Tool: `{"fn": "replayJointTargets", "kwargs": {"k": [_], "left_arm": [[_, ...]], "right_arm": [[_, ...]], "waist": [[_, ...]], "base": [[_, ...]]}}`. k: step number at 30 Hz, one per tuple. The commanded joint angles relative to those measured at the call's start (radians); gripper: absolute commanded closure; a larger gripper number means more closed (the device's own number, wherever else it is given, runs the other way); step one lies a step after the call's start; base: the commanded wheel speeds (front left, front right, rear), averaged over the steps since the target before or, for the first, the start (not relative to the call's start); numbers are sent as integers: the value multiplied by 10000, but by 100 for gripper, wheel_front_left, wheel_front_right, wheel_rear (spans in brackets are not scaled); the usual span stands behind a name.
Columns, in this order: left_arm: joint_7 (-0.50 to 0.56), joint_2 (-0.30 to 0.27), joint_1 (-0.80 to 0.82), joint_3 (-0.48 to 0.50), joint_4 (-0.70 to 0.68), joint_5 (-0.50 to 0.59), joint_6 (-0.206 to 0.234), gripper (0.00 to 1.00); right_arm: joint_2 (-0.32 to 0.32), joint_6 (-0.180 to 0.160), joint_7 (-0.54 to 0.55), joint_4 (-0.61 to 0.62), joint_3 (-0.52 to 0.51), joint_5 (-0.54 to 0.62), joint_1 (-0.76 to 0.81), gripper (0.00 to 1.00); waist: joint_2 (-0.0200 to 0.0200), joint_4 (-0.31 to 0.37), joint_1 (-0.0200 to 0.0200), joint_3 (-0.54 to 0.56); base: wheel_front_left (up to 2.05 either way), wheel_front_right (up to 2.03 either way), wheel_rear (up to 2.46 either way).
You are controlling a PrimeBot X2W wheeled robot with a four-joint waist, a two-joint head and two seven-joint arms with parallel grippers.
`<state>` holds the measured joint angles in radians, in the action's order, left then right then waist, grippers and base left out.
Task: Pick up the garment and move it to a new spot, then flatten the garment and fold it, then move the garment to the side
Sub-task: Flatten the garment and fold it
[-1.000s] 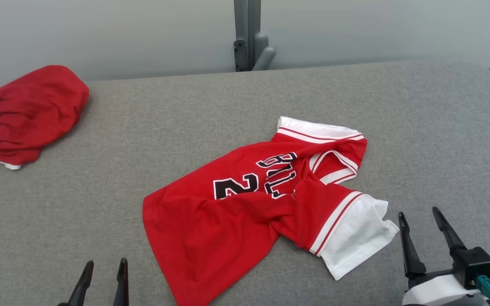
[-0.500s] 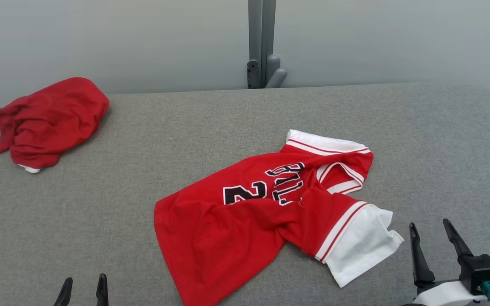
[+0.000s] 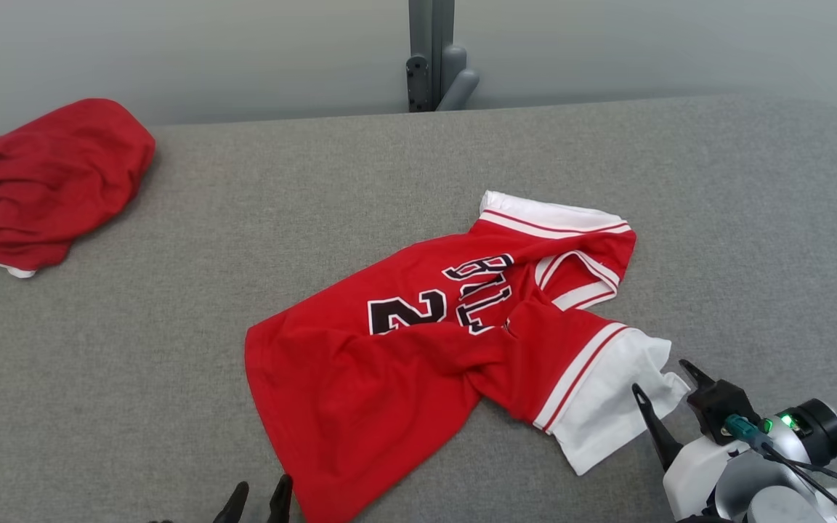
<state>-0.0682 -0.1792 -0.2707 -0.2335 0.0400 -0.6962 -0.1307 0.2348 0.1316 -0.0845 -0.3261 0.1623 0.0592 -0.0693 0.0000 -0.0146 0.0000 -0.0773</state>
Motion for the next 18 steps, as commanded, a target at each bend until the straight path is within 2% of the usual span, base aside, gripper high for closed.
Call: {"fn": "replayJointTargets", "kwargs": {"k": [1,4,9,18], "left_arm": [[256,-139,254,-117,-29,-170,2,0],[998,-107,538,-255,37,-582,24,0],[1841,73,822,-414,69,-1137,130,0],[2539,218,1236,-710,953,-1530,149,0]], "right_arm": [[296,-18,297,-96,318,-195,-208,0],[965,-18,1123,-197,1216,-704,-625,0],[1863,-18,1828,70,2174,-1415,-1178,0],[2668,-18,2584,-446,3522,-2362,-1864,0]], "waist": [[0,16,0,-399],[0,-93,0,-631],[0,-134,0,-973],[0,-191,0,-1348]], "base": [[0,0,0],[0,0,0],[0,0,0],[0,0,0]]}}
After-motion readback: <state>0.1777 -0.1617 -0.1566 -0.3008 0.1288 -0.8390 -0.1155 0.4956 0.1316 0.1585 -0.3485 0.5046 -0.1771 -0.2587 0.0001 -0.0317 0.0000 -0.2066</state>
